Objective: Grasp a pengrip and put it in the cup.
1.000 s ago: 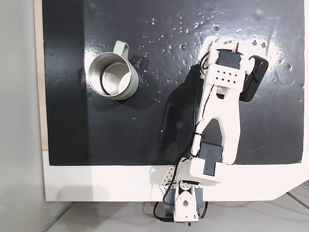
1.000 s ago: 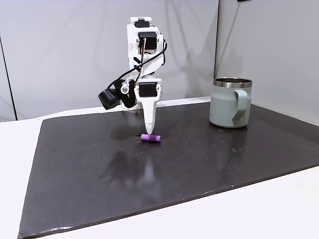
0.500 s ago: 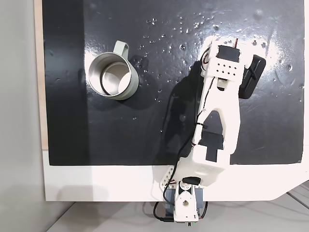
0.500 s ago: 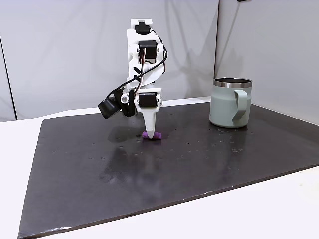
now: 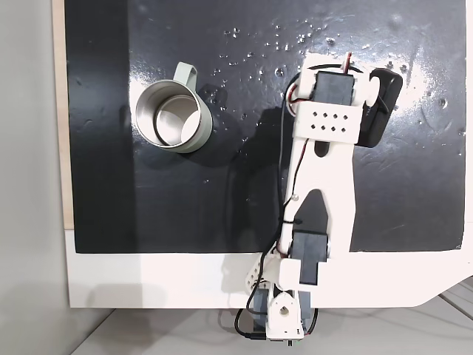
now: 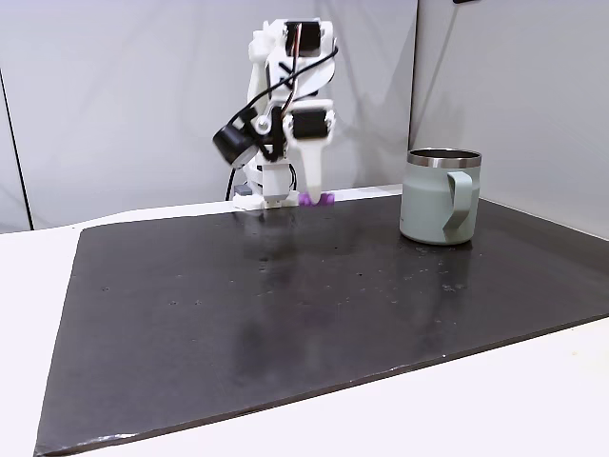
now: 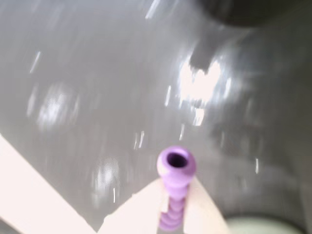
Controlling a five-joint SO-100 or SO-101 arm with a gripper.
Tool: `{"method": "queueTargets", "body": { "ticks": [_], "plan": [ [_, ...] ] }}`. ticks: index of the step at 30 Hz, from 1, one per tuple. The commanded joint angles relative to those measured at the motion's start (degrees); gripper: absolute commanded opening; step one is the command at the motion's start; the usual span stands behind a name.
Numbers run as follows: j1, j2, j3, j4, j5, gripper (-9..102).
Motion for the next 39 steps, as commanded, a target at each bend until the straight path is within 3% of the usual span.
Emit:
{"method": "queueTargets", "body": {
  "ticks": [1,7,15,22,30,34,39],
  "plan": [
    [-5.3,8.4,-7.1,6.0,0.2,0],
    [-16.1,8.6,-18.6,13.2,0.0,0],
    [-29.9,4.9,-25.7,14.5,-1.2,0],
    [-35.9,0.4,-29.7,14.4,-1.5,0],
    [-36.1,-1.4,-30.3,14.4,-1.5,1],
    [-35.5,-1.3,-30.3,14.5,-1.5,22],
    [-35.0,-0.7,-30.3,14.5,-1.6,31]
  ]
}}
